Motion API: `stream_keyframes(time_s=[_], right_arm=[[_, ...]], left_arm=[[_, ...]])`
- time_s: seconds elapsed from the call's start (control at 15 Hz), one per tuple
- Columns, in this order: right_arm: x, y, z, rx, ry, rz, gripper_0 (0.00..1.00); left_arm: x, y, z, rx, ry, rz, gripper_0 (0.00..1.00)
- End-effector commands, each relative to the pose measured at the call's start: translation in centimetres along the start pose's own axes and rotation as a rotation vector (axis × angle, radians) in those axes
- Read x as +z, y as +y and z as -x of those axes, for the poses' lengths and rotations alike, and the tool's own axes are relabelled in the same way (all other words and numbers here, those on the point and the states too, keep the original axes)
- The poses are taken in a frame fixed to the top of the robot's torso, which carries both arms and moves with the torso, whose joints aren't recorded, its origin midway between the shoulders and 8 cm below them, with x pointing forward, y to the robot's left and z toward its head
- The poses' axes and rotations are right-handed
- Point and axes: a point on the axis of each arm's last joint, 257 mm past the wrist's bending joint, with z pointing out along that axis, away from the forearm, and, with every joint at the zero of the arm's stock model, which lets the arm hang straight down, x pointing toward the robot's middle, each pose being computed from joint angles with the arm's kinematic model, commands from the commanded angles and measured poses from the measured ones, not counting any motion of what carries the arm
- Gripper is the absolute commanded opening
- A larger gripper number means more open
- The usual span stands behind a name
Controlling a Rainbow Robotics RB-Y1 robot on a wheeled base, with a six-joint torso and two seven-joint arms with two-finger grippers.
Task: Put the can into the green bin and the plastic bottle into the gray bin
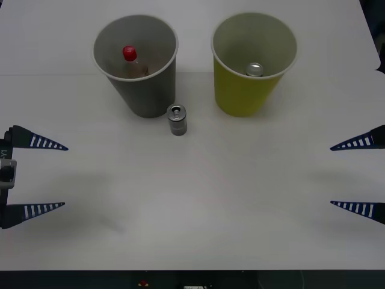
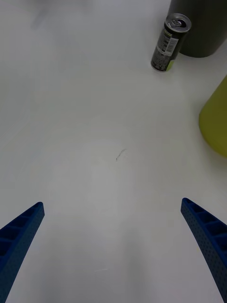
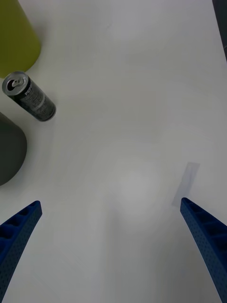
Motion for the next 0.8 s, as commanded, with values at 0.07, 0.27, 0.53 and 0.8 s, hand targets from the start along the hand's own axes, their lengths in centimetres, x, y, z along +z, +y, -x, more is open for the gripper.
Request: stream_keyframes(time_s=[0.07, 0.27, 0.53, 0.8], right_arm=[[0.0, 0.0, 0.0, 0.0, 0.0, 0.0, 1.0], [0.0, 0.0, 0.0, 0.0, 0.0, 0.0, 1.0], [0.0, 0.0, 0.0, 0.0, 0.0, 0.0, 1.0], [0.0, 0.0, 0.0, 0.0, 0.0, 0.0, 1.0]], left_arm=[[0.0, 1.0, 0.6, -0.001, -0.019, 0.033, 1.0], [-0.1, 1.5, 1.7, -0.003, -0.055, 0.049, 1.0], [-0.2, 2.2, 1.8, -0.025, -0.058, 0.076, 1.0], [1.6, 2.3, 2.0, -0.112, -0.083, 0.104, 1.0]])
